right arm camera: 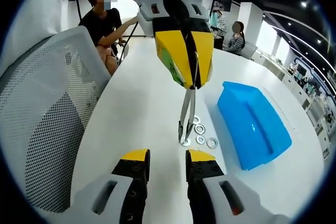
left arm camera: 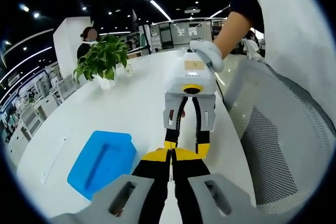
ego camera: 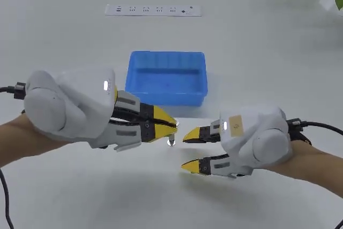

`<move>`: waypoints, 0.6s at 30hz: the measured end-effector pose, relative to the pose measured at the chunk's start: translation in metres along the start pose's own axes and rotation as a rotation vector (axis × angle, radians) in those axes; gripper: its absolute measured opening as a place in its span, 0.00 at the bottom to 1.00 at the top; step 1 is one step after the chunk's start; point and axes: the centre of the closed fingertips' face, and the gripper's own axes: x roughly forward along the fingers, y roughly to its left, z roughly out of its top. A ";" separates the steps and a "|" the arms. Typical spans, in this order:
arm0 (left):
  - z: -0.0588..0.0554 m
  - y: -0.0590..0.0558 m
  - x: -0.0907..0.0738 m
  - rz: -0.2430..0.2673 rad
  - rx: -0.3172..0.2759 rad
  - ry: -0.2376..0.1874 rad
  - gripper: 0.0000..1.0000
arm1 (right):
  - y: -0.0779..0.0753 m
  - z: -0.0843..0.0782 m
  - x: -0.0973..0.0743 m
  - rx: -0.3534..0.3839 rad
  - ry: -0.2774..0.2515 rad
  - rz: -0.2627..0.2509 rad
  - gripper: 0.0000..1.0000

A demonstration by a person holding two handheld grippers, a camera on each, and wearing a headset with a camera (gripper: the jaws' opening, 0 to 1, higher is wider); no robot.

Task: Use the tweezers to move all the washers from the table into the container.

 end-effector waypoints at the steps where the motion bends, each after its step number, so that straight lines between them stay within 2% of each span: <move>1: -0.001 0.000 0.000 -0.005 -0.003 0.005 0.04 | 0.000 0.000 0.000 0.003 0.000 0.000 0.28; 7: -0.003 0.007 0.000 -0.003 -0.065 0.012 0.04 | -0.003 -0.001 0.000 0.011 0.000 -0.003 0.28; 12: -0.006 0.014 -0.001 -0.011 -0.097 0.017 0.04 | -0.011 0.007 0.006 0.015 -0.012 -0.003 0.28; 13: -0.006 0.014 -0.001 -0.017 -0.114 0.014 0.04 | -0.013 0.008 0.008 0.017 -0.015 -0.001 0.28; 18: -0.005 0.010 -0.001 -0.054 -0.114 0.028 0.04 | -0.021 0.018 0.015 0.020 -0.030 0.015 0.27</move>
